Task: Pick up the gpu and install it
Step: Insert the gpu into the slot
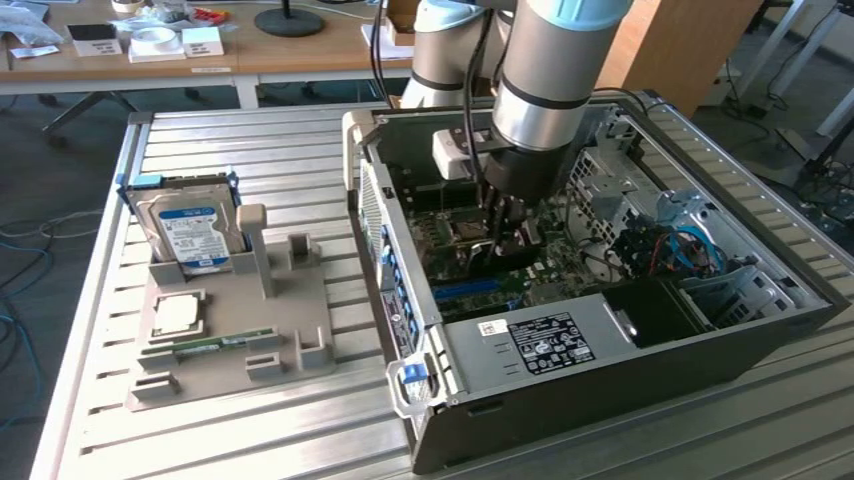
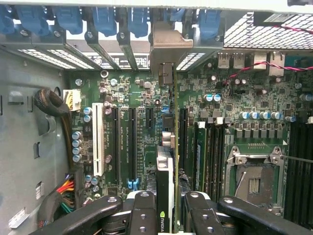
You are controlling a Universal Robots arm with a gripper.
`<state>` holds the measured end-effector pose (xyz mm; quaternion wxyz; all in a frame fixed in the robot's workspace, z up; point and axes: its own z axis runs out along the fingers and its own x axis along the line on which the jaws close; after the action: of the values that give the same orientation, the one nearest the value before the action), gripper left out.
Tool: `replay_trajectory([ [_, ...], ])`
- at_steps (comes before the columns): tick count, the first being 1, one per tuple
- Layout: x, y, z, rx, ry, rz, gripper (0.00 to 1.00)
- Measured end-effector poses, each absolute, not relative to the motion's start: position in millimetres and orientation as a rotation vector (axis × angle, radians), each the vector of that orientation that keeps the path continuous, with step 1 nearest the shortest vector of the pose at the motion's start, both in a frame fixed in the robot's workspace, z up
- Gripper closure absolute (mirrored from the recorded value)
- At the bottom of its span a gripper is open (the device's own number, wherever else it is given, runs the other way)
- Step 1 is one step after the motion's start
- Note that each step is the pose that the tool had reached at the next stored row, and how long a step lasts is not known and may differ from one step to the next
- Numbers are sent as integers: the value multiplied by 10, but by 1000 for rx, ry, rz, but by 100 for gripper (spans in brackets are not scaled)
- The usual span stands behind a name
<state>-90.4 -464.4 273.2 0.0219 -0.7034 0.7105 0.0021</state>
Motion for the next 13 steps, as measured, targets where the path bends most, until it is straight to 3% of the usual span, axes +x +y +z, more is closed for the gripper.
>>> replay_trajectory([
  [13, -942, -4635, 2724, -2179, 2202, 6, 73],
])
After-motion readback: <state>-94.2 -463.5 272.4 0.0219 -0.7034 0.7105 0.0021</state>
